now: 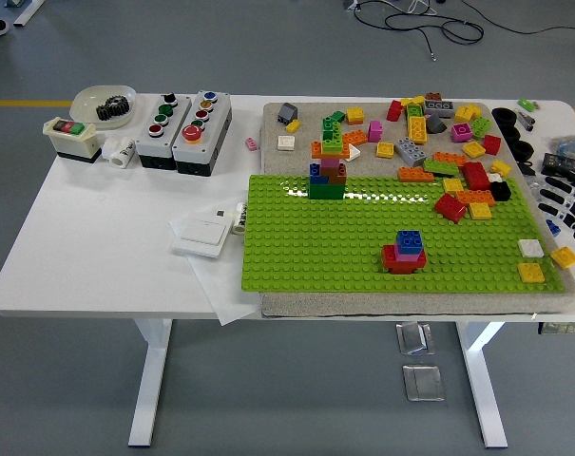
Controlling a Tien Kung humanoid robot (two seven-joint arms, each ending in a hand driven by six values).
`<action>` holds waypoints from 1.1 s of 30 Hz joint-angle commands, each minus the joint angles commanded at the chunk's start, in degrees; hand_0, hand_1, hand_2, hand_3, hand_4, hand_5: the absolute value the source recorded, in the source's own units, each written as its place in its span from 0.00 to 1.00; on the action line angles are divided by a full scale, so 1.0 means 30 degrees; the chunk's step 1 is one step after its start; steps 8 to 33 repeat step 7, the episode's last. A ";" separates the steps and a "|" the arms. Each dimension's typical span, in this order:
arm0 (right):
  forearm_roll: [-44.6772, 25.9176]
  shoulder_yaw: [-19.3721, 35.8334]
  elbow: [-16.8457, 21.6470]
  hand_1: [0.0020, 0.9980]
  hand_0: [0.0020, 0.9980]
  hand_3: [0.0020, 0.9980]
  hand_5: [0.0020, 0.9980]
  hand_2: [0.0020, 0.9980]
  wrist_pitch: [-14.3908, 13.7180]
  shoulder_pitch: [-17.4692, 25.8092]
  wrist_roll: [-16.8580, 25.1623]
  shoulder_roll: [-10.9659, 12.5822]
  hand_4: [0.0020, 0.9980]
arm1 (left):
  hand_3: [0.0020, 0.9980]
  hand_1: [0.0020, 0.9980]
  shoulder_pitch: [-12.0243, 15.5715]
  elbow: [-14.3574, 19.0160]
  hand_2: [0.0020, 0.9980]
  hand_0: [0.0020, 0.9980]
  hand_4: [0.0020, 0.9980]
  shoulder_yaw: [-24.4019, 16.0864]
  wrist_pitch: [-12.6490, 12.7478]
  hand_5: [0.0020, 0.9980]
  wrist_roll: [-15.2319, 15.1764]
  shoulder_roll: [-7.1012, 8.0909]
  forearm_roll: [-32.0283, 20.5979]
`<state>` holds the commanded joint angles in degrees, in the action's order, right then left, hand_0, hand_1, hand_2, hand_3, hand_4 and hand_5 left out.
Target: Pick up the brick,pile it on top of brick,press brick,pick up the brick,pile it on top of brick,press brick
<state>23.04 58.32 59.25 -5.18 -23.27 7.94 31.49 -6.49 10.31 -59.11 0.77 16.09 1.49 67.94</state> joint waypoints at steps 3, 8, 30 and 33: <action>0.0016 -0.0274 -0.0085 0.79 0.81 0.81 0.90 0.81 -0.0050 -0.0224 0.0011 -0.0043 1.00 | 0.56 0.72 -0.0008 0.0000 0.66 0.78 0.59 -0.0059 0.0008 0.61 -0.0002 -0.0010 0.0075; 0.0022 -0.0401 -0.0151 0.79 0.81 0.81 0.89 0.80 -0.0059 -0.0375 0.0012 -0.0051 1.00 | 0.56 0.73 -0.0013 0.0000 0.66 0.78 0.59 -0.0077 0.0021 0.61 -0.0013 -0.0020 0.0104; 0.0022 -0.0401 -0.0151 0.79 0.81 0.81 0.89 0.80 -0.0059 -0.0375 0.0012 -0.0051 1.00 | 0.56 0.73 -0.0013 0.0000 0.66 0.78 0.59 -0.0077 0.0021 0.61 -0.0013 -0.0020 0.0104; 0.0022 -0.0401 -0.0151 0.79 0.81 0.81 0.89 0.80 -0.0059 -0.0375 0.0012 -0.0051 1.00 | 0.56 0.73 -0.0013 0.0000 0.66 0.78 0.59 -0.0077 0.0021 0.61 -0.0013 -0.0020 0.0104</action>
